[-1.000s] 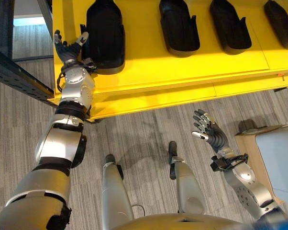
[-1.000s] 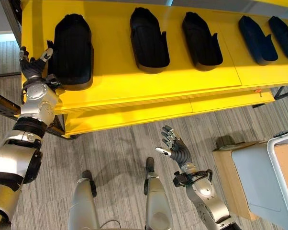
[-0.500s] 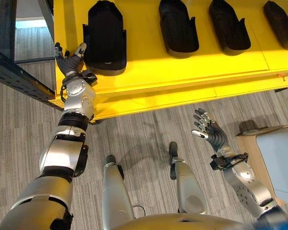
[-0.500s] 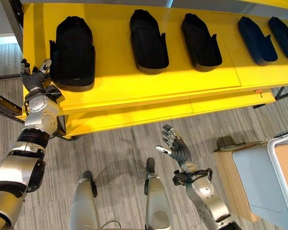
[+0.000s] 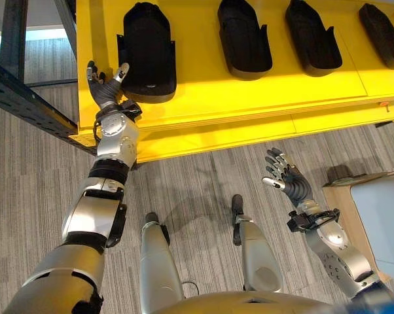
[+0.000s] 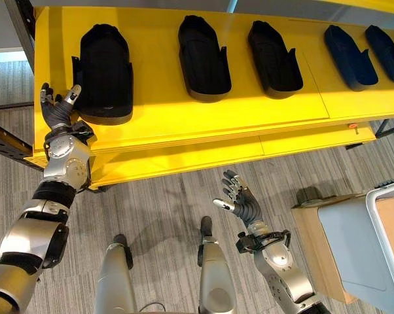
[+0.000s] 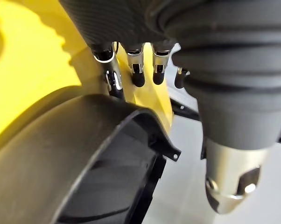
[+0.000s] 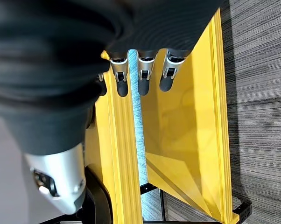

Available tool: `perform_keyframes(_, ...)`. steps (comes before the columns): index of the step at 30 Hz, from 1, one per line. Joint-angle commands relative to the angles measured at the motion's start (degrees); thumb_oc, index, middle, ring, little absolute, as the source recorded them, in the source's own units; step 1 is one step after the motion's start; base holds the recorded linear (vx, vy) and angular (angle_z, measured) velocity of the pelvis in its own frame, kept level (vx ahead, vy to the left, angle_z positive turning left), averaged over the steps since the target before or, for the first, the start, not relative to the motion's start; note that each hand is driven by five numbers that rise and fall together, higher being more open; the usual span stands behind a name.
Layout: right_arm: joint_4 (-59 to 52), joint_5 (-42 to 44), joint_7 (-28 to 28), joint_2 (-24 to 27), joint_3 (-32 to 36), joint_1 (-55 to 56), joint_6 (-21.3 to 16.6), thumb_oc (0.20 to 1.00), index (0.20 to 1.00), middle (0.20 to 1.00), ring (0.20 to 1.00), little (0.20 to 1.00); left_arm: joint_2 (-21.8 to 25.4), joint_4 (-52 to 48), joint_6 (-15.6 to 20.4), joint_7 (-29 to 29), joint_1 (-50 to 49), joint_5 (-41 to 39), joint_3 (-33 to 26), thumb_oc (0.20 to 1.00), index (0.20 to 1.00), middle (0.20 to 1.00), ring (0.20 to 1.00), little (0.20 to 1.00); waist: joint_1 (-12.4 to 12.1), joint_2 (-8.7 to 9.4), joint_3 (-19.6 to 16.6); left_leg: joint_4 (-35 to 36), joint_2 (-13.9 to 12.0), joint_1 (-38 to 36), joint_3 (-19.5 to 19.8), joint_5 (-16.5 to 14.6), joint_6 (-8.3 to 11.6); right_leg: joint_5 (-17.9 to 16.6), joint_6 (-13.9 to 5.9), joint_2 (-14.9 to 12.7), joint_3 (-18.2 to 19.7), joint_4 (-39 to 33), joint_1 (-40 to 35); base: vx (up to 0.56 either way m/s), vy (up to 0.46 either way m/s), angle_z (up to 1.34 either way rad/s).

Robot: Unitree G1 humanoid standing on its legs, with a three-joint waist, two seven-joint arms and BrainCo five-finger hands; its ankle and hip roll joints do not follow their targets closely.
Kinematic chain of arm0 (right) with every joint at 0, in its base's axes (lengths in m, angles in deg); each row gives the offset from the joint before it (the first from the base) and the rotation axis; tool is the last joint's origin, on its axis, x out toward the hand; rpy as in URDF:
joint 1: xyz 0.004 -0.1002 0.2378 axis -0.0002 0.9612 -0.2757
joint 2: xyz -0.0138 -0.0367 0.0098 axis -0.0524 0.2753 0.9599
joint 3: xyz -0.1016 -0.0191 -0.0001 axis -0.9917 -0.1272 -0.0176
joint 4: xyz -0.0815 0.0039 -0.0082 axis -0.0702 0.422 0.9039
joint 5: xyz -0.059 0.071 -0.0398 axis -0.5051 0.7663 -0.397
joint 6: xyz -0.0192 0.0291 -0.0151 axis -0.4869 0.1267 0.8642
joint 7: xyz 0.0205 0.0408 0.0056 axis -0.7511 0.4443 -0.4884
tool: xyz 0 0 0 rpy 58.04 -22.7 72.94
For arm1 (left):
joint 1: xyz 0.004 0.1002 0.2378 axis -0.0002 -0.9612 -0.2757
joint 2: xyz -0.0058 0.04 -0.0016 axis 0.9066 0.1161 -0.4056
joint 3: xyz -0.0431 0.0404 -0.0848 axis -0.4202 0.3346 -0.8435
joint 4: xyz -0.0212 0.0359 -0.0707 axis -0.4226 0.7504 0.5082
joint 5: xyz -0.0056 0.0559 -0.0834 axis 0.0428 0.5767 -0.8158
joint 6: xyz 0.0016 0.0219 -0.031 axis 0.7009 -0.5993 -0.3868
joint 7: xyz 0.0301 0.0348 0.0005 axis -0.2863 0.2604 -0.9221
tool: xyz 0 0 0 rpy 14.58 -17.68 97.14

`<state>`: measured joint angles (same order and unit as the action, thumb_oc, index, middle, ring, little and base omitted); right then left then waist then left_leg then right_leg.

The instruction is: Move parts from the plastic box to the shelf.

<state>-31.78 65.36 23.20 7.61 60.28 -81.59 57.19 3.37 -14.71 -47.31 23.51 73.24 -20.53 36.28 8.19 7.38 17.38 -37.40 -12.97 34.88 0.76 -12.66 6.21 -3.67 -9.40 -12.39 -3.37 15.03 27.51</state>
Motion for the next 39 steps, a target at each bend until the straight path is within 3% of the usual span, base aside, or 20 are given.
perform_keyframes(1,-5.0,-0.3,0.8,2.1,3.6,-0.9,-2.5,1.000,1.000,1.000,1.000,1.000,-6.8,2.5,-2.6,1.3,-6.0,-1.5,3.3,1.000,1.000,1.000,1.000,1.000,-0.2,-0.49,2.0,6.5,-0.3,-2.1,-3.0,4.4,-0.11,7.6,0.70,-2.1,0.9,10.7,1.5,0.00,0.000,0.00)
perform_keyframes(15,-5.1,-0.5,1.3,2.3,3.3,-1.0,-2.2,1.000,1.000,1.000,1.000,1.000,-8.2,1.5,-2.7,1.8,-8.4,-2.0,3.7,1.000,1.000,1.000,1.000,1.000,-0.2,-0.69,2.3,6.6,-0.1,-3.0,-3.5,4.3,-0.22,7.8,0.82,-2.2,1.1,11.3,1.2,0.01,-0.001,-0.01)
perform_keyframes(25,-5.1,-0.4,1.0,2.0,3.5,-0.2,-2.2,1.000,1.000,1.000,1.000,1.000,-5.8,-0.5,-1.8,1.7,-12.9,-3.8,-0.5,1.000,1.000,1.000,1.000,1.000,-1.1,-1.14,2.4,6.6,0.2,-2.8,-3.2,4.5,-0.36,7.8,0.91,-2.4,0.8,11.6,1.0,-0.01,-0.001,0.00)
perform_keyframes(26,-5.1,-0.6,1.0,1.9,3.6,-0.2,-2.2,1.000,1.000,1.000,1.000,1.000,-5.4,-1.4,-1.7,1.6,-13.9,-3.5,-0.9,1.000,1.000,1.000,1.000,1.000,-1.2,-1.13,2.5,7.2,0.5,-2.2,-3.3,6.2,-0.80,6.4,1.22,-2.6,0.7,11.1,1.6,-0.09,-0.010,0.01)
perform_keyframes(33,-5.6,-1.2,0.8,1.5,5.1,-0.3,-2.8,1.000,1.000,1.000,1.000,1.000,-4.5,-16.4,-0.3,3.2,-26.7,1.1,-0.6,1.000,1.000,1.000,1.000,1.000,-2.8,-1.67,3.2,7.8,1.1,-2.7,-2.9,6.5,-1.12,6.2,1.35,-3.0,0.1,11.0,0.7,-0.02,-0.012,0.04)
perform_keyframes(39,-10.3,-3.4,0.4,2.1,8.3,-1.6,-4.5,1.000,1.000,1.000,1.000,1.000,-1.6,-31.9,-0.8,8.3,-37.9,4.3,-0.1,1.000,1.000,1.000,1.000,1.000,-3.9,-2.03,3.7,8.3,1.2,-3.3,-2.7,6.8,-1.39,5.9,1.29,-3.1,-0.3,10.3,-0.5,-0.01,-0.010,0.04)
